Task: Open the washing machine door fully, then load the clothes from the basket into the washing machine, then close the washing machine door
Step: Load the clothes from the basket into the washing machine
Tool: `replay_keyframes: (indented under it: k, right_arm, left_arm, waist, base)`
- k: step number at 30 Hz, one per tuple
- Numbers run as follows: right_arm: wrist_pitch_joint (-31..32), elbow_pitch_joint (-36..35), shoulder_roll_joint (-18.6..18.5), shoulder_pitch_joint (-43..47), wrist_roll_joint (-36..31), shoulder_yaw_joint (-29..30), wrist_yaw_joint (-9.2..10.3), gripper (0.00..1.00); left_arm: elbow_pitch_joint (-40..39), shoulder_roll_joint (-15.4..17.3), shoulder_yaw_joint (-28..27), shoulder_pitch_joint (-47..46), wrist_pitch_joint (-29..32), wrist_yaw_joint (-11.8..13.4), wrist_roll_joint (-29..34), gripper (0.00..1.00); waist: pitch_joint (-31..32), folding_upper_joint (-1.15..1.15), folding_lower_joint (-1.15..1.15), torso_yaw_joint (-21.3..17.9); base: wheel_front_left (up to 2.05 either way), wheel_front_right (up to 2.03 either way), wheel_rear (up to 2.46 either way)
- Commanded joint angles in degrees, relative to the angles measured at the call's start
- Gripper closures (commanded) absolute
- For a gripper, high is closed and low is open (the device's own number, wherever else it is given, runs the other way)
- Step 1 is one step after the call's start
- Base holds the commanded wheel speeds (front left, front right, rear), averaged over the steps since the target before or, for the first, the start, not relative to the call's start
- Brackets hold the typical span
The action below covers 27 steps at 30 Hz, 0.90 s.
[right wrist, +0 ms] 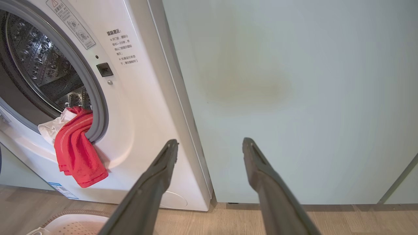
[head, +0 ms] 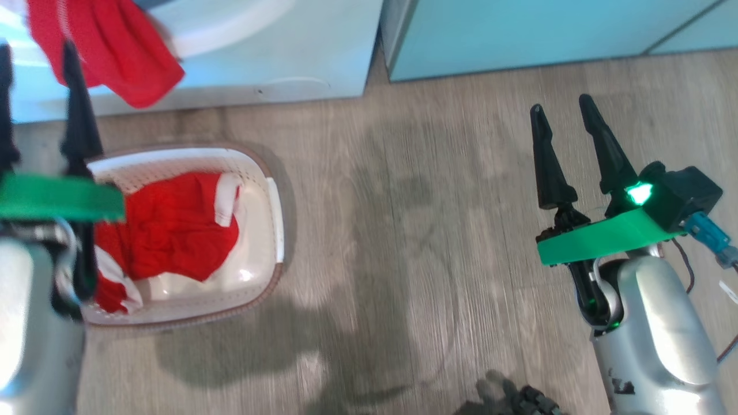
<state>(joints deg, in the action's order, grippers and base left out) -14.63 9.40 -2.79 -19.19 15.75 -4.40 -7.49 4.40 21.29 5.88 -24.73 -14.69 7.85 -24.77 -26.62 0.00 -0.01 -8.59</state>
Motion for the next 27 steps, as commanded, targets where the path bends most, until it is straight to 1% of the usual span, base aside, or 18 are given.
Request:
replay_keyframes:
  k: [1, 5, 12, 20, 27]
  right_arm:
    - [-0.3, -1.5, -0.1, 1.1, -0.4, -1.0, 0.0, 0.0]
    - [-0.1, -0.3, -0.1, 1.8, -0.7, -0.6, 0.0, 0.0]
    - [0.9, 0.5, -0.1, 4.1, -1.3, 0.5, 0.0, 0.0]
    - [2.0, 0.4, -0.1, 7.0, -1.4, 1.2, 0.0, 0.0]
    - [2.9, -0.6, -0.1, 8.4, -1.2, 1.7, 0.0, 0.0]
  left_arm:
    - [-2.5, 1.5, -1.9, 0.1, -0.3, 0.5, 0.4, 0.0]
    - [-6.2, -0.2, -1.0, 6.5, -0.3, 2.0, 0.8, 0.0]
    - [-7.9, -1.5, 0.3, 13.3, -0.1, 2.8, 0.5, 0.0]
    - [-8.4, -2.0, 1.8, 17.3, 0.7, 3.2, 0.5, 0.0]
    - [-8.5, -2.1, 2.3, 18.5, 1.3, 3.4, 0.0, 0.0]
  waist:
    - [1.7, 0.0, 0.01, 1.0]
    - [4.3, 0.0, 0.01, 1.8]
    - [8.9, 0.0, 0.01, 3.2]
    - [13.5, 0.0, 0.01, 3.8]
    - [14.9, 0.0, 0.01, 3.9]
  base:
    - [0.0, 0.0, 0.0]
    - [0.0, 0.0, 0.0]
    - [0.0, 0.0, 0.0]
    - [0.0, 0.0, 0.0]
    - [0.0, 0.0, 0.0]
